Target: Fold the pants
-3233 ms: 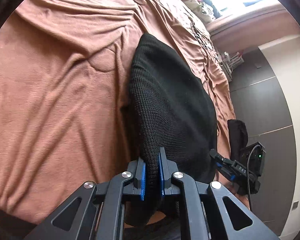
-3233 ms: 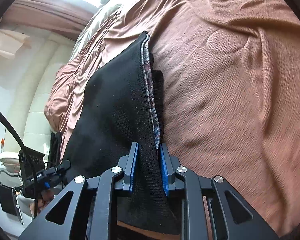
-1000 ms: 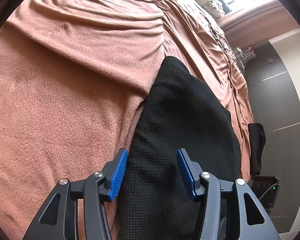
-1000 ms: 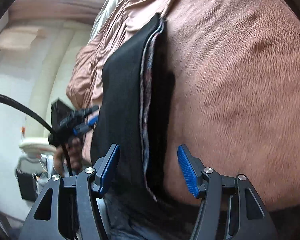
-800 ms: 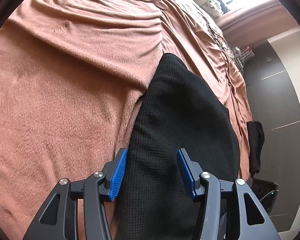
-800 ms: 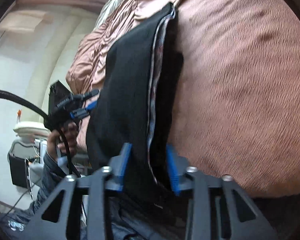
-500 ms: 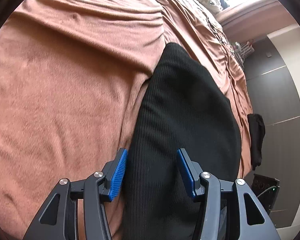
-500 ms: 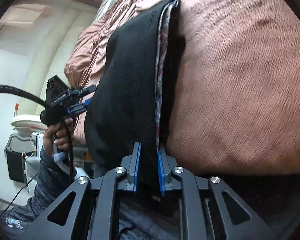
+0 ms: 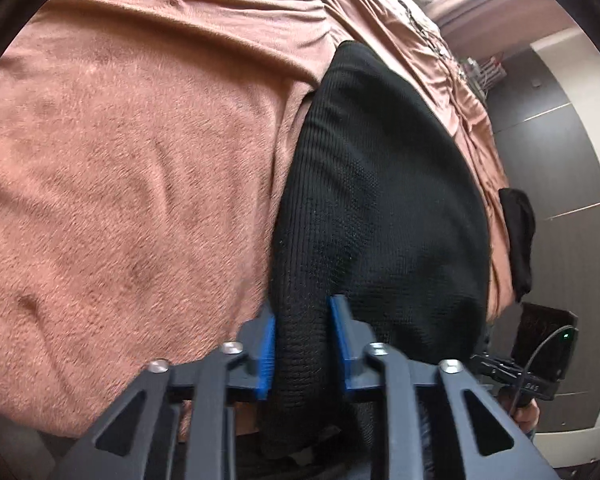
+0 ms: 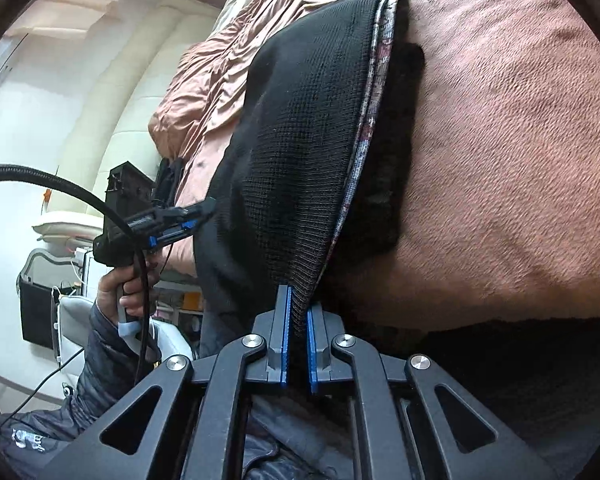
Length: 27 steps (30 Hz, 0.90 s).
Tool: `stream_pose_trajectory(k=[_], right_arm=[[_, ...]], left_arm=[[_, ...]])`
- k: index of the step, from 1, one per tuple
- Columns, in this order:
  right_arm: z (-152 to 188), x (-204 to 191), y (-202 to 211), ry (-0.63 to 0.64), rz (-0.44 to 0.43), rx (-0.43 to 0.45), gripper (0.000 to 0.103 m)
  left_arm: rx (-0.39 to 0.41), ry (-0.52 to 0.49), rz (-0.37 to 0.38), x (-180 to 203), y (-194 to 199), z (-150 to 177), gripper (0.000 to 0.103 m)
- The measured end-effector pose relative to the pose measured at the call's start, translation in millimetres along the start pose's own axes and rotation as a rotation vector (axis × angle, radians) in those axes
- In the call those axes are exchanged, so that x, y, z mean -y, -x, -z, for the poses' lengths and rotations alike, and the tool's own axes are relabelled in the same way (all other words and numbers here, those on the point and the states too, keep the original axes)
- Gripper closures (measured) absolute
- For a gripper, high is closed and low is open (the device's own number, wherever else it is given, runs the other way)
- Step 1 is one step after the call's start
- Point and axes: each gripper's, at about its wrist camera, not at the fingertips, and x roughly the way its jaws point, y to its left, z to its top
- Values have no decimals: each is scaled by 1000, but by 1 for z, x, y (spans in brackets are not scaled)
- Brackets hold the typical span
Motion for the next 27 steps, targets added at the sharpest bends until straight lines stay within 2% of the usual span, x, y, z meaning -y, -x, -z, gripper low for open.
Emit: stream_pose_trajectory(k=[2,6,11,13,15,18,27], right_arm=[[3,5,1,1,6,-5,99],[4,8,2,-12,34,-4,99],[0,-2,14,14,51,4,96],[0,-1,26,24,52,31,83],[-4,4,35,11,54,66,48],[-11,12,48,-24,37,119,47],[-31,47,54,-143,-5,188,47]], left_arm=[[2,7,7,-1,2,1,86],[0,-15,-17,3,5,3,86],[17,-15,-16,5,9,-1,80],[36,-9,-14,3,12,-4,74],[52,-3,-7,2,15,-8,67],[69,-8,0,5,17,-15,61],[74,-7,16,10,6,-43,61]])
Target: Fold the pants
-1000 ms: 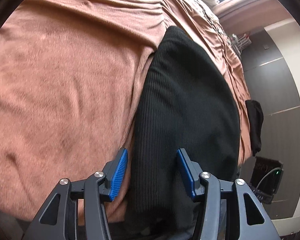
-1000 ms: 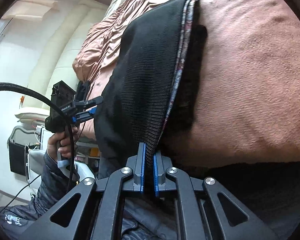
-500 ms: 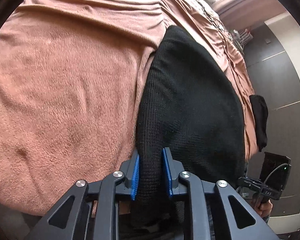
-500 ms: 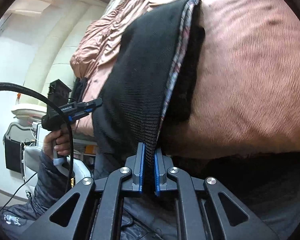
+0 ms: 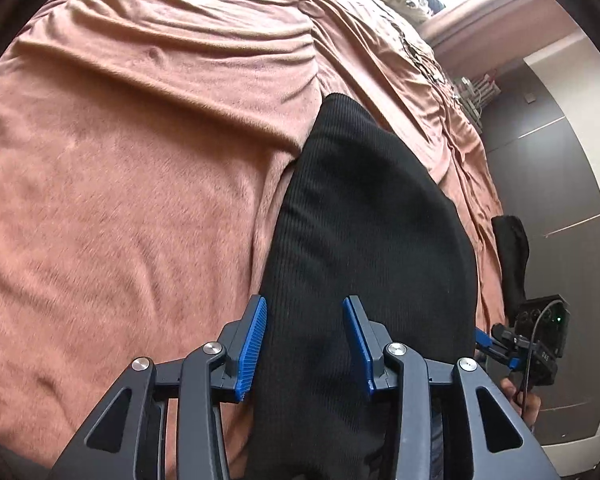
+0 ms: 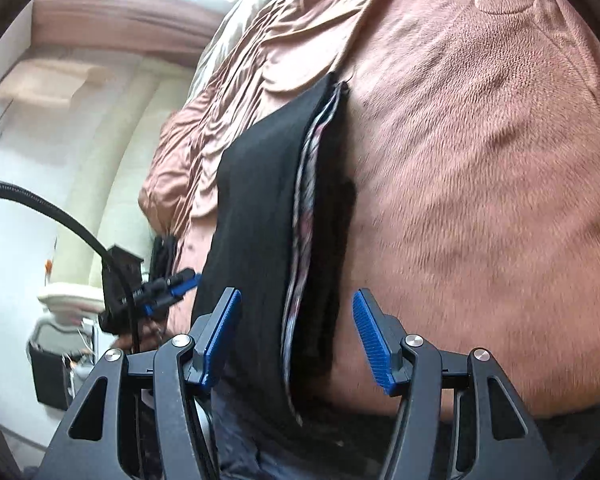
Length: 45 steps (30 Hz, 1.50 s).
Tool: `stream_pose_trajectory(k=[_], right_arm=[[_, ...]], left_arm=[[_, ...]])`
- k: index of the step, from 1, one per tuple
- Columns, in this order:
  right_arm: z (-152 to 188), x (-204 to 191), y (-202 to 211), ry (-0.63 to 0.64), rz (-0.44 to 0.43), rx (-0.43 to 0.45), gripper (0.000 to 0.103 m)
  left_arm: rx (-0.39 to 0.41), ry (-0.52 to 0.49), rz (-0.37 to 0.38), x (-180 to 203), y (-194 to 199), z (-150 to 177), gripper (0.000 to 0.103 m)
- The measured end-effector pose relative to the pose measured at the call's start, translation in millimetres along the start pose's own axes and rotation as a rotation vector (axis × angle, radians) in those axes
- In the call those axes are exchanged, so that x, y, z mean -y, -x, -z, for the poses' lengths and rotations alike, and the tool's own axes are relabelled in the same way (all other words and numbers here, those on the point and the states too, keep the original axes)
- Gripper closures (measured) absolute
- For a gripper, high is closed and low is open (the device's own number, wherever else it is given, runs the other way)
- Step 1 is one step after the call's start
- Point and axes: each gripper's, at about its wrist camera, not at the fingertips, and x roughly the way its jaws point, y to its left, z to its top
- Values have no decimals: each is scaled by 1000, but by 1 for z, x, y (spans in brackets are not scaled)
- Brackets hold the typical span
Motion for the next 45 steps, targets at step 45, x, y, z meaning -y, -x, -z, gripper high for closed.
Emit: stream_pose_trajectory(k=[45], right_arm=[[-32,-11,-25,46,31,-18,75]], left_arm=[[6,-40,88,15,-42,-72,91]])
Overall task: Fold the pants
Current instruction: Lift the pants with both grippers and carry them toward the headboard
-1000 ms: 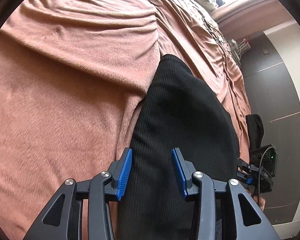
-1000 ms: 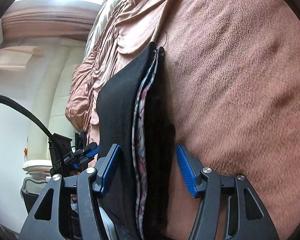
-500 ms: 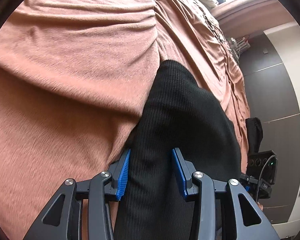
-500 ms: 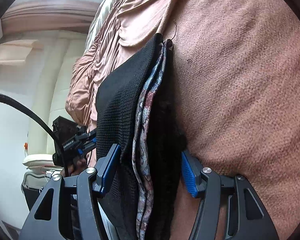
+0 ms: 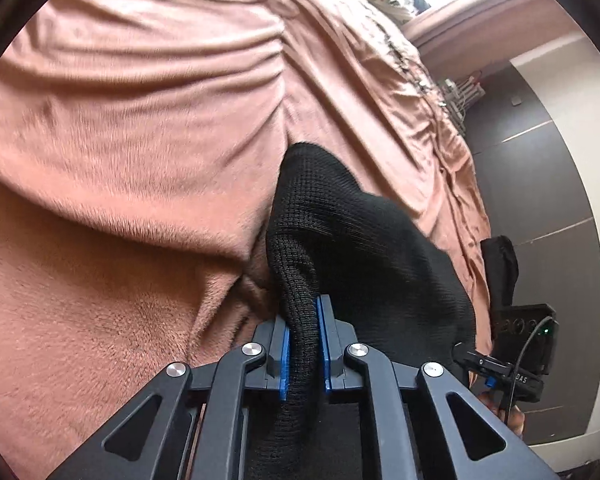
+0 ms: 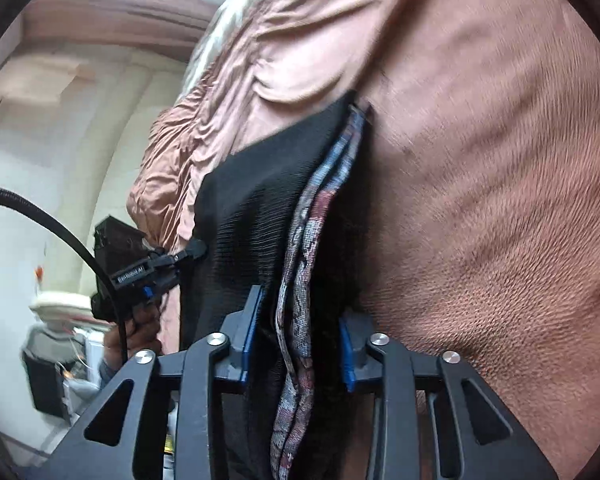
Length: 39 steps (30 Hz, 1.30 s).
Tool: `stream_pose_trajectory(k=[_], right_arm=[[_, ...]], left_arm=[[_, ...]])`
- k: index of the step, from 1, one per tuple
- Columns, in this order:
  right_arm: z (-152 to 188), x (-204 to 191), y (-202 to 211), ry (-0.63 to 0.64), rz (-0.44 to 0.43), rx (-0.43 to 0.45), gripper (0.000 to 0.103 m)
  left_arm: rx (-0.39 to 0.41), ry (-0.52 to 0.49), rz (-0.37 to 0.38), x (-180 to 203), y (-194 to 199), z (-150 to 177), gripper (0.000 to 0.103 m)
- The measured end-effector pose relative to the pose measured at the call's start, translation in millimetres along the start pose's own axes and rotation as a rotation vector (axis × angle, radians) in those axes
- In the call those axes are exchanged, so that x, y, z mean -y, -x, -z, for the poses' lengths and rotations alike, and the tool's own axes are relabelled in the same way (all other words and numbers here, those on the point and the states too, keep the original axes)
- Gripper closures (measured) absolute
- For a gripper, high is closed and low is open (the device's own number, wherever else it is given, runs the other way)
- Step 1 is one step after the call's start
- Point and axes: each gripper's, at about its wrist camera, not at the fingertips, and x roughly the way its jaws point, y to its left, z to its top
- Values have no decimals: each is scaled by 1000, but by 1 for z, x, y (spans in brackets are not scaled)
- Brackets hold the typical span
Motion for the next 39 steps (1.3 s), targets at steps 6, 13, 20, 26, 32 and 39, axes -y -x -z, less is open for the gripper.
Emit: stream_pose_trajectory(k=[6,13,20,26,32,39], right_arm=[[9,-24,21,70,-12,50,78],[26,-62,42,169,-29,107,78],[46,-101,56,279,-52,170,79],[65,-134,69,372,-62,207,79],[84,-171,75,451,-77,219,79],[101,-211,72,541,-113,207,79]], left_arm=[[65,-39,29,17,31,4,92],[146,-72,62,31,74,13,93],[259,-97,85,43,124,26,93],[350,-118,96,50,168,36,93],[444,-130,96,50,218,58,93],[537,-134,71,48,275,90,93]])
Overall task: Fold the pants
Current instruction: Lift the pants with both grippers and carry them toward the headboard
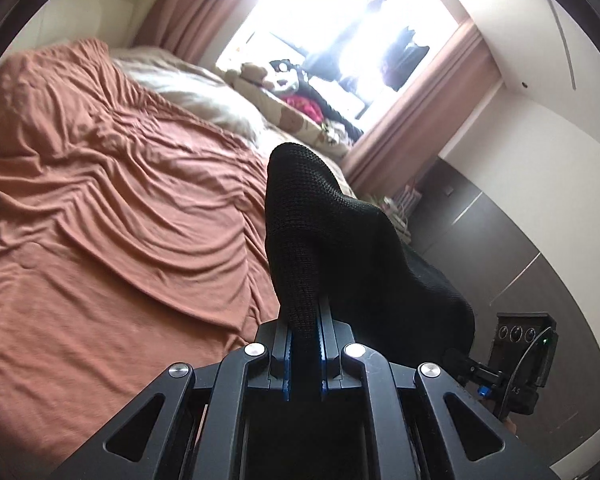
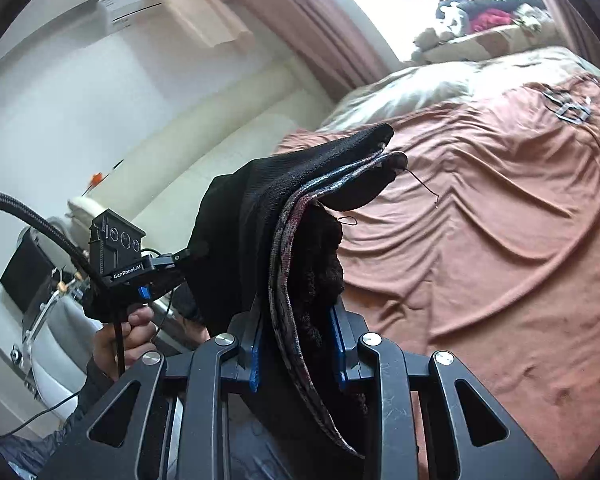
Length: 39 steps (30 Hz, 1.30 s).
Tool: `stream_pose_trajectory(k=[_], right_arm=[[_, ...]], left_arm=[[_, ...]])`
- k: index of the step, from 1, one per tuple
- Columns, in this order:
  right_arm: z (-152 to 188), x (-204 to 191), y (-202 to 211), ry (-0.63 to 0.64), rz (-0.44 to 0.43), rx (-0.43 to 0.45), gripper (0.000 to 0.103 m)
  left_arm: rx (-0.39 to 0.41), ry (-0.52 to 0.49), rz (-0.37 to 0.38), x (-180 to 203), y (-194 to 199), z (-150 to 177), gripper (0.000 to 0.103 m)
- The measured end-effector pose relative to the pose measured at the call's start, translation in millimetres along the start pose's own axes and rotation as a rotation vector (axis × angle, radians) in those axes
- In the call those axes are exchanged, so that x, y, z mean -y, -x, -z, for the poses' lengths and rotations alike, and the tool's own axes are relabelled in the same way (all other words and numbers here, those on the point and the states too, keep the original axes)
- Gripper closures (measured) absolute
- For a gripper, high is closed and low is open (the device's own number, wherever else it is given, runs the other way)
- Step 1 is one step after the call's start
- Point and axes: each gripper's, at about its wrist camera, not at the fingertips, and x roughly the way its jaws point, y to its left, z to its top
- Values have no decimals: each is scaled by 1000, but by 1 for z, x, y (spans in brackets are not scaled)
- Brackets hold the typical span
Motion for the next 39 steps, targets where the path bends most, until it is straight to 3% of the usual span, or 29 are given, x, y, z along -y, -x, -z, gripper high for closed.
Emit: stream_pose_trajectory(k=[22,28,39], right_arm=[[-17,-117,-30,197,-217,-12,79],[-22,-130,-48,216,-252,-13,79],[-24,-133,-95,234,-280,-23,79]], left_arm=[[255,-64,-188,42,235,2,94],[303,-73,-229,41,278,-4,94],[372,-68,-276,7,315,-28,94]])
